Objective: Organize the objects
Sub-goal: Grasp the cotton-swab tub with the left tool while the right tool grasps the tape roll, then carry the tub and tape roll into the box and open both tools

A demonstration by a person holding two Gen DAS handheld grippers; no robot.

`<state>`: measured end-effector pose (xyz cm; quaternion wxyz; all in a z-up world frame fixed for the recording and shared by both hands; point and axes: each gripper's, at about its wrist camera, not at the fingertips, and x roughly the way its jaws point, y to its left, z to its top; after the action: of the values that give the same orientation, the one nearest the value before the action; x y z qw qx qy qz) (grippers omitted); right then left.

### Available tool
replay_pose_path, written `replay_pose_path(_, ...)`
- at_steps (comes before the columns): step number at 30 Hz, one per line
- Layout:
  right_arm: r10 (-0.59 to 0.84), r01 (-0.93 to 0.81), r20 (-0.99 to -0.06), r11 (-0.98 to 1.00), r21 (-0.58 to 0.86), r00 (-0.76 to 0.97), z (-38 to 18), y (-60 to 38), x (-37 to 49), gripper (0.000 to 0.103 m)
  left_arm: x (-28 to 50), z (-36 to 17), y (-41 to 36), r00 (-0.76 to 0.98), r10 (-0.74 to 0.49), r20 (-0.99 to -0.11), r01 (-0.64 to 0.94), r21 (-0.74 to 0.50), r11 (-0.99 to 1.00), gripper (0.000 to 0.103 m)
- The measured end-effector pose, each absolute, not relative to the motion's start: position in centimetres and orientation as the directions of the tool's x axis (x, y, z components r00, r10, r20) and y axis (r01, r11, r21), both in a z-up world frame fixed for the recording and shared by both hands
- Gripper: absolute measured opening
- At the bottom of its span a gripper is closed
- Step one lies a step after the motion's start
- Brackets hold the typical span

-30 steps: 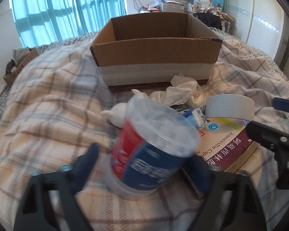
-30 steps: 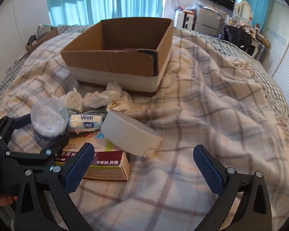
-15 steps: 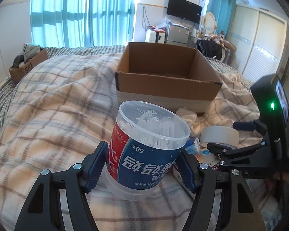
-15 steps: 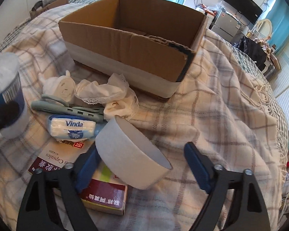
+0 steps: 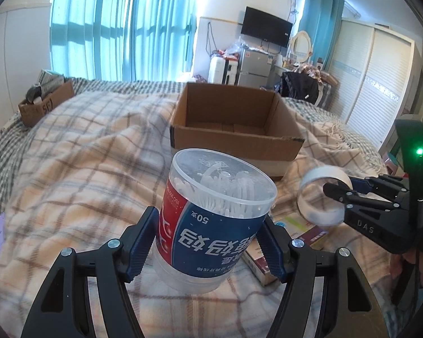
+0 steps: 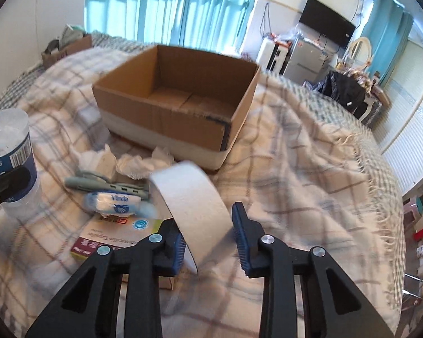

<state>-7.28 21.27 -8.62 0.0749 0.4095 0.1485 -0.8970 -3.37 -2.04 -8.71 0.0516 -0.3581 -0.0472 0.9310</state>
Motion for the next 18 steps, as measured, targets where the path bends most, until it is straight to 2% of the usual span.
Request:
replay_pose_path(3, -0.018, 0.251, -0.728, -0.944, -0.213, -0.685, -6.6, 21.0, -6.0, 0.016, -2.9, -7.9, -2.2, -0.748, 0.135, -0.65, -0.064, -0.133, -0.989, 0.07)
replay_pose_path(5, -0.025, 0.254, -0.716, -0.943, -0.214, -0.697, -5.5, 21.1, -5.6, 0.013, -2.7, -7.4, -2.1, -0.756, 0.134, -0.64, -0.067, -0.129, -0.989, 0.07)
replay_pose_path(18, -0.04, 0.254, -0.631, -0.934, -0.252, -0.774, 0.3, 20.7, -7.0, 0.012, -6.4, -4.4, -0.8, -0.779, 0.155, -0.607, -0.12, -0.098, -0.988, 0.07)
